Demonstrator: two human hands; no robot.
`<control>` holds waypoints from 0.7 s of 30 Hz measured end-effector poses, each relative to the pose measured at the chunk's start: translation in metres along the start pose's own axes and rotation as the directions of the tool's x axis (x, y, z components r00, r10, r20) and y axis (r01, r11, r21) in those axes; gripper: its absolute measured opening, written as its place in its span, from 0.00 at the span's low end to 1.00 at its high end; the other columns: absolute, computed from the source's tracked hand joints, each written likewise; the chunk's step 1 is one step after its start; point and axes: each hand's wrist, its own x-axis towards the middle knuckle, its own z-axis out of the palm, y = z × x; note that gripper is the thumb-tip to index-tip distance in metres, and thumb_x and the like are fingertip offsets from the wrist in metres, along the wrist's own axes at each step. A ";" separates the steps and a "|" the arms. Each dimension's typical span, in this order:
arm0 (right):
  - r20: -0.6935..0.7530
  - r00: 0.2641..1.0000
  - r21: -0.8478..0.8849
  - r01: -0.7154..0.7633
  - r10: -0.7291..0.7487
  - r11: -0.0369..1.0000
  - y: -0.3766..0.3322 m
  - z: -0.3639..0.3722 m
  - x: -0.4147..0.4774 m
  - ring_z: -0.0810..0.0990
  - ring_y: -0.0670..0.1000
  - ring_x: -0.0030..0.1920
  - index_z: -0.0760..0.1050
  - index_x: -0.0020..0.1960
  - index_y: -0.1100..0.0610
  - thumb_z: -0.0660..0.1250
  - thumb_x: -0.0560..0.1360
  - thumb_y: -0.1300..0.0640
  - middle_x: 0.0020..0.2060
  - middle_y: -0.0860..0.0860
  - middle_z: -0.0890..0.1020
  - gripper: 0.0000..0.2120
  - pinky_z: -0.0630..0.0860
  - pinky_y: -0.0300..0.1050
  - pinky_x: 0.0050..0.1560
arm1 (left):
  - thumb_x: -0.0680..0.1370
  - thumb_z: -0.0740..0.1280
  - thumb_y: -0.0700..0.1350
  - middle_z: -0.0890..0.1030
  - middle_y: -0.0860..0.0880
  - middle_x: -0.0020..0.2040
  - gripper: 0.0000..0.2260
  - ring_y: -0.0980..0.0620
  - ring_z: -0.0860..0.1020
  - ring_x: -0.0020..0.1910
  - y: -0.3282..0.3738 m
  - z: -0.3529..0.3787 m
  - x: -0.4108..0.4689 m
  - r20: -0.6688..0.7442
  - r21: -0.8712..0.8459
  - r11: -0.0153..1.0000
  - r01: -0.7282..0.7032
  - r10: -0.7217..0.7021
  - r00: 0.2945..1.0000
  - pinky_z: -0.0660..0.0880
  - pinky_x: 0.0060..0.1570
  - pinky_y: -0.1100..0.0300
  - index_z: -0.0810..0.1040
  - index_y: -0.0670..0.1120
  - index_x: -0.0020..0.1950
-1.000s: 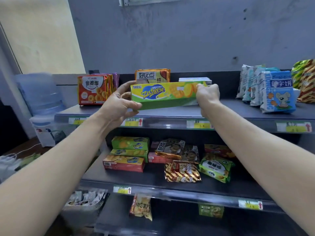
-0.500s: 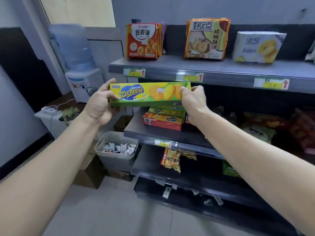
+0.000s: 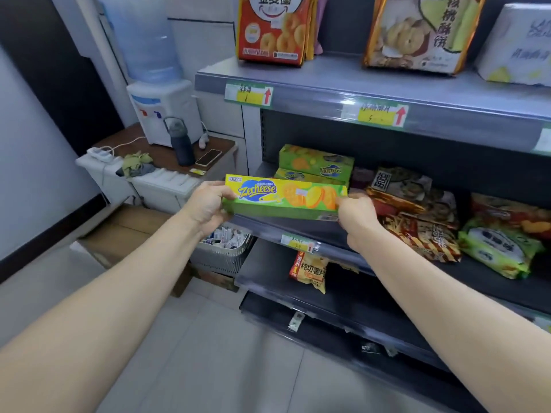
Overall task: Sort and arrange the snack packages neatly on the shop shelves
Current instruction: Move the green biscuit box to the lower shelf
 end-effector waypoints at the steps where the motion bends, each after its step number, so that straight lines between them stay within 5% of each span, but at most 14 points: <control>1: 0.001 1.000 -0.013 -0.005 0.005 1.000 0.002 0.000 0.008 0.74 0.52 0.41 0.68 0.63 0.56 0.60 0.79 0.57 0.50 0.56 0.77 0.13 0.68 0.43 0.37 | 0.74 0.58 0.28 0.79 0.44 0.39 0.12 0.50 0.77 0.35 -0.002 0.004 0.007 -0.016 -0.006 1.000 0.000 -0.001 1.000 0.68 0.38 0.59 0.70 0.43 0.51; 5: -0.018 1.000 -0.021 -0.022 0.021 1.000 0.012 -0.001 0.038 0.75 0.51 0.44 0.71 0.61 0.56 0.59 0.79 0.59 0.55 0.57 0.78 0.11 0.71 0.46 0.47 | 0.75 0.60 0.30 0.77 0.40 0.50 0.18 0.48 0.75 0.38 -0.016 0.021 0.041 -0.027 0.036 0.999 0.012 -0.011 1.000 0.68 0.37 0.59 0.68 0.40 0.64; 9: -0.040 0.999 -0.030 -0.034 0.033 0.999 0.020 0.001 0.062 0.74 0.54 0.54 0.69 0.66 0.61 0.58 0.79 0.60 0.61 0.55 0.75 0.16 0.68 0.44 0.54 | 0.75 0.59 0.30 0.77 0.39 0.52 0.19 0.46 0.73 0.44 -0.026 0.038 0.077 -0.002 0.061 0.997 0.052 -0.052 0.999 0.64 0.37 0.61 0.70 0.35 0.65; 12: -0.080 0.996 -0.005 -0.031 0.030 1.000 0.020 0.005 0.083 0.74 0.51 0.50 0.72 0.57 0.57 0.59 0.79 0.60 0.57 0.54 0.78 0.09 0.67 0.42 0.49 | 0.75 0.60 0.30 0.79 0.46 0.42 0.14 0.51 0.75 0.37 -0.026 0.050 0.108 0.043 0.065 0.996 0.062 -0.065 0.997 0.67 0.37 0.61 0.73 0.42 0.57; 17: -0.190 0.982 0.066 -0.013 0.025 0.998 0.016 0.022 0.113 0.74 0.51 0.47 0.72 0.62 0.55 0.59 0.78 0.61 0.49 0.52 0.77 0.14 0.68 0.42 0.48 | 0.75 0.59 0.28 0.79 0.49 0.40 0.15 0.60 0.79 0.26 -0.024 0.064 0.156 0.102 0.047 0.997 0.061 -0.066 0.993 0.71 0.22 0.71 0.73 0.43 0.56; 21: -0.237 0.968 0.150 -0.051 0.086 0.987 0.014 0.039 0.138 0.75 0.51 0.46 0.70 0.59 0.58 0.60 0.78 0.61 0.48 0.53 0.78 0.11 0.71 0.44 0.44 | 0.74 0.62 0.28 0.79 0.45 0.47 0.16 0.55 0.78 0.36 -0.024 0.066 0.188 0.105 0.049 0.997 0.051 -0.056 0.993 0.73 0.26 0.69 0.72 0.42 0.59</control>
